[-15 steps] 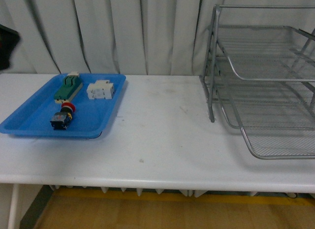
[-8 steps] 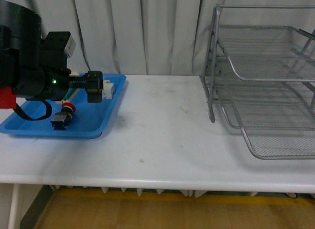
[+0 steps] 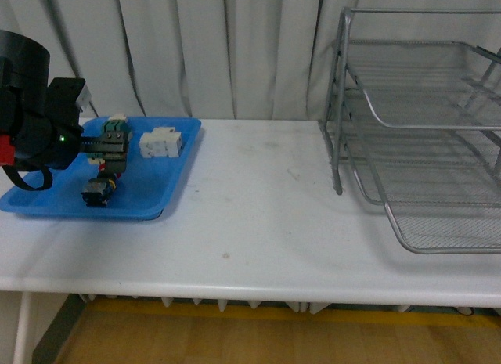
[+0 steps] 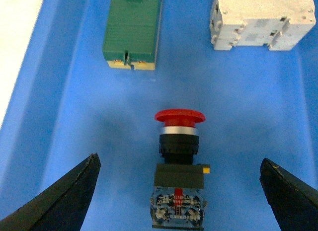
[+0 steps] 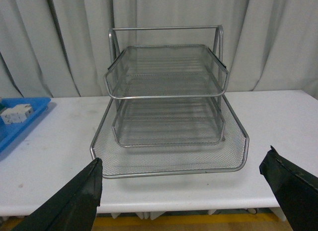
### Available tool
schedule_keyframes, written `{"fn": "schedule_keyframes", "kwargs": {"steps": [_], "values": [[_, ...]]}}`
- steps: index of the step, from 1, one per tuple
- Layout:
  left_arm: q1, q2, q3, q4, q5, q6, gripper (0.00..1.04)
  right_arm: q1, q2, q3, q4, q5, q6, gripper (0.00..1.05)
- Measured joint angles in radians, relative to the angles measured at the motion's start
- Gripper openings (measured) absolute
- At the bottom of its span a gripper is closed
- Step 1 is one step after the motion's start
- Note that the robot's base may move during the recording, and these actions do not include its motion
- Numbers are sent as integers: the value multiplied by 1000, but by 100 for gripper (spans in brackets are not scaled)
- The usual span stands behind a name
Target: Place button on rack with both arms
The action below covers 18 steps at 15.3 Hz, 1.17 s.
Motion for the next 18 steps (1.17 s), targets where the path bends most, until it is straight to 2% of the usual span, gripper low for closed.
{"fn": "schedule_keyframes", "kwargs": {"steps": [4, 7, 14, 18], "values": [[7, 17, 0, -19, 29, 10, 98, 0, 0, 0, 0, 0, 0, 98], [12, 71, 37, -66, 0, 32, 98, 0, 0, 0, 0, 0, 0, 98], [6, 100, 47, -60, -19, 64, 97, 0, 0, 0, 0, 0, 0, 98], [0, 100, 33, -65, -19, 64, 53, 0, 0, 0, 0, 0, 0, 98]]}}
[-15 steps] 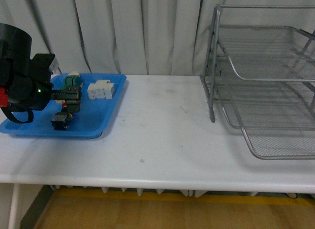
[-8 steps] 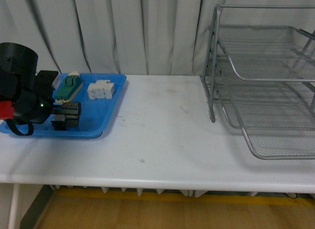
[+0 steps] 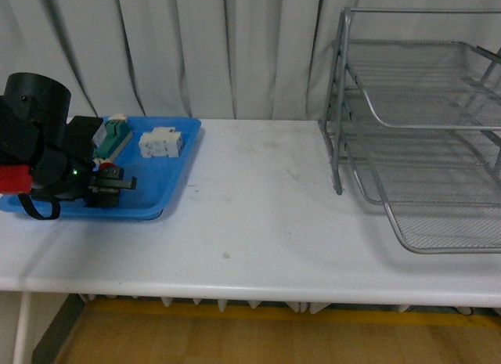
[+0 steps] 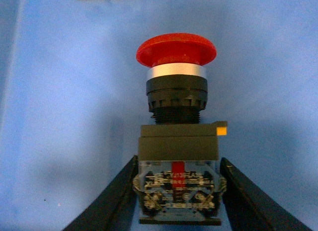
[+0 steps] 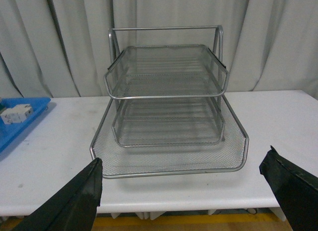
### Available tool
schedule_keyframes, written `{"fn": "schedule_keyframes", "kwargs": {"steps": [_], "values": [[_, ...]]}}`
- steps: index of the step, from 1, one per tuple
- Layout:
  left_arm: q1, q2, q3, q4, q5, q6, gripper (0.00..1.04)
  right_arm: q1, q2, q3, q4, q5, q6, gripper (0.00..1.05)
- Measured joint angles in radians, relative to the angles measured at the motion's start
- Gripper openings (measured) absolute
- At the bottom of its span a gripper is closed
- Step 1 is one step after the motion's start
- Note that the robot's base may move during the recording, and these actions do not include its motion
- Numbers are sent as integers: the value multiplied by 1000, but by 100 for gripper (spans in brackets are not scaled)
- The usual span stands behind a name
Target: Place button on rack with both arms
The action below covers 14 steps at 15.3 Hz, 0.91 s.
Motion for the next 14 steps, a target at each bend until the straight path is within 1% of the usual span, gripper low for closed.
{"fn": "schedule_keyframes", "kwargs": {"steps": [1, 2, 5, 7, 9, 11, 13, 14], "values": [[-2, 0, 0, 2, -2, -1, 42, 0, 0, 0, 0, 0, 0, 98], [-5, -1, 0, 3, -1, -5, 38, 0, 0, 0, 0, 0, 0, 98], [-13, -50, -70, 38, 4, -23, 37, 0, 0, 0, 0, 0, 0, 98], [-29, -159, -176, 101, 35, -39, 37, 0, 0, 0, 0, 0, 0, 98], [-56, -356, -350, 199, 71, -58, 37, 0, 0, 0, 0, 0, 0, 98], [-94, -579, -566, 279, 79, -61, 37, 0, 0, 0, 0, 0, 0, 98], [-146, -832, -836, 287, 71, -67, 37, 0, 0, 0, 0, 0, 0, 98], [-158, -917, -912, 278, 70, -80, 37, 0, 0, 0, 0, 0, 0, 98]]}}
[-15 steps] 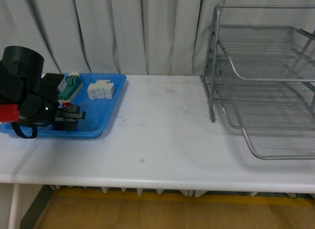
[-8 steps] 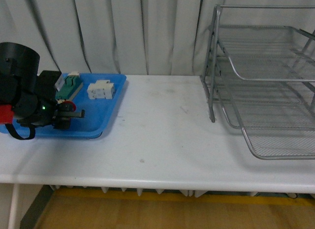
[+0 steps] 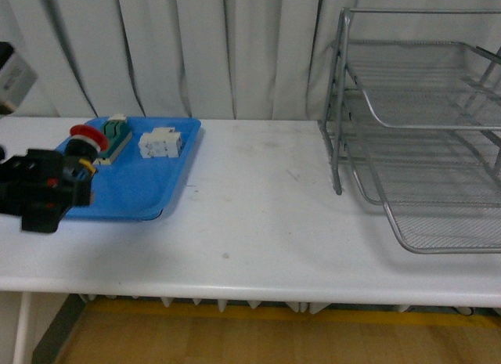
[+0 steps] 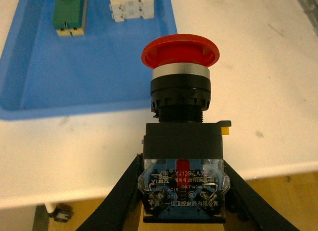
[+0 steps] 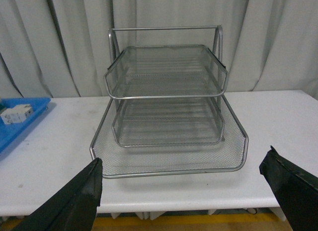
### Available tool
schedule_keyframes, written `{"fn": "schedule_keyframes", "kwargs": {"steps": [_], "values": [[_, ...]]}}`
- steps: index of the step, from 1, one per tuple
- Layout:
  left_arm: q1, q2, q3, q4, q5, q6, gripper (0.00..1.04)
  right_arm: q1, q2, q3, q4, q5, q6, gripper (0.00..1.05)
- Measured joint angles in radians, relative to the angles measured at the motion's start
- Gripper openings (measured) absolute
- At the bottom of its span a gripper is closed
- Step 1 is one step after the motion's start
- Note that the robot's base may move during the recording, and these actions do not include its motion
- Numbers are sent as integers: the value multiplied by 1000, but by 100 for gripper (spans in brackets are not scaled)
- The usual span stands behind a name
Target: Place button on rack with both arms
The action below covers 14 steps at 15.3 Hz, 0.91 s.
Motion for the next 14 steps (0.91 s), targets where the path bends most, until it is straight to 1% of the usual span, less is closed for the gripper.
{"fn": "schedule_keyframes", "kwargs": {"steps": [2, 3, 6, 7, 9, 14], "values": [[6, -171, -134, 3, -13, -35, 37, 0, 0, 0, 0, 0, 0, 98], [29, -207, -178, 17, -13, -53, 37, 0, 0, 0, 0, 0, 0, 98], [51, -192, -190, 37, -4, -61, 37, 0, 0, 0, 0, 0, 0, 98], [45, -192, -190, 40, -15, -60, 37, 0, 0, 0, 0, 0, 0, 98], [25, -187, -190, 51, -3, -60, 37, 0, 0, 0, 0, 0, 0, 98], [33, -129, -184, 78, 2, -59, 37, 0, 0, 0, -2, 0, 0, 98]]}}
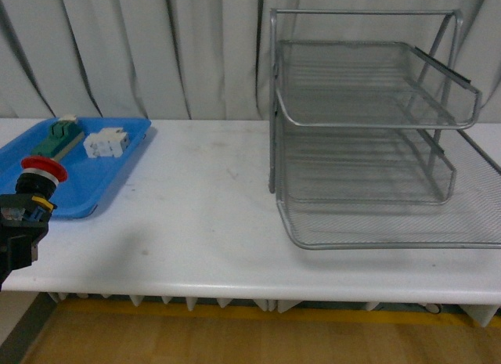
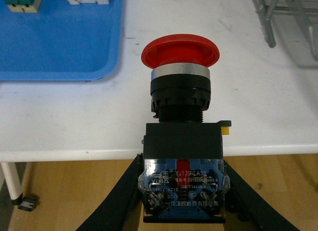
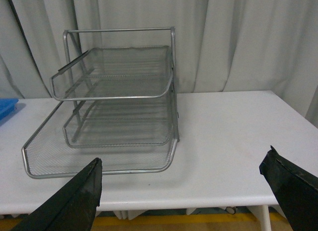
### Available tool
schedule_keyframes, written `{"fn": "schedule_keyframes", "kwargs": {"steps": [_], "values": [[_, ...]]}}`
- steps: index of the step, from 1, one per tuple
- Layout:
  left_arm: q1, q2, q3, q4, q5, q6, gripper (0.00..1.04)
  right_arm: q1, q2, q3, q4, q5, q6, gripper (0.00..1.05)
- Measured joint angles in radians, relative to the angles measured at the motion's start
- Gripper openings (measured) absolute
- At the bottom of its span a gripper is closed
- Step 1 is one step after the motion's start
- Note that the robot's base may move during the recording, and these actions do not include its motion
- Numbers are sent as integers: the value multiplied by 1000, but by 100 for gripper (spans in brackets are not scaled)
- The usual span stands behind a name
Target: Place button on rack with both arms
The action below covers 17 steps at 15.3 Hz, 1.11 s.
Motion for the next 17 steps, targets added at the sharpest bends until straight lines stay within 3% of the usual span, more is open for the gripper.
{"fn": "schedule_keyframes", "kwargs": {"steps": [5, 11, 17], "values": [[-34, -11, 0, 1, -13, -2, 37, 0, 0, 0, 2, 0, 0, 98], [-280, 276, 293, 14, -101, -47, 37, 0, 0, 0, 3, 2, 0, 98], [-422, 528, 587, -90, -134, -30, 37, 0, 0, 0, 3, 2, 0, 98]]}}
